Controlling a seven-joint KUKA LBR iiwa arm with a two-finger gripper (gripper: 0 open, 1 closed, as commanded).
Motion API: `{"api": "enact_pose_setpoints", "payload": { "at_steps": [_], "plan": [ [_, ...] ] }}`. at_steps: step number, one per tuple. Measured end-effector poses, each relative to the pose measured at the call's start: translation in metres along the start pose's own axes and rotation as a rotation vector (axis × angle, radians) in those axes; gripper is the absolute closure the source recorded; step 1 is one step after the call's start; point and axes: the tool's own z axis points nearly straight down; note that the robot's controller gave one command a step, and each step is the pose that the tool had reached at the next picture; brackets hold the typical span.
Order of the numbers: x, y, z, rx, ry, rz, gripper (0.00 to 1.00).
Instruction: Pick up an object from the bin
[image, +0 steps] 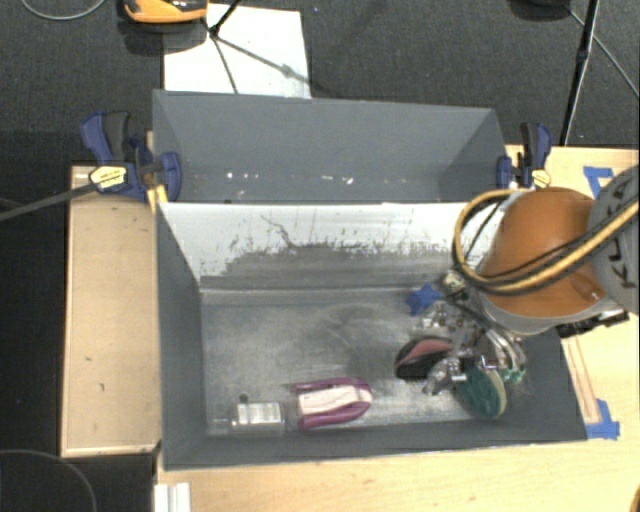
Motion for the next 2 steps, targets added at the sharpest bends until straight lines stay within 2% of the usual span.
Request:
{"api": "enact_pose_setpoints", "payload": {
  "at_steps": [1, 2],
  "plan": [
    [-0.0012, -0.0001, -0.0286, 0.0, 0.003, -0.004, 1.0],
    [-0.0021, -0.0001, -0.0348, 0.0, 0.004, -0.007, 1.0]
  ]
}}
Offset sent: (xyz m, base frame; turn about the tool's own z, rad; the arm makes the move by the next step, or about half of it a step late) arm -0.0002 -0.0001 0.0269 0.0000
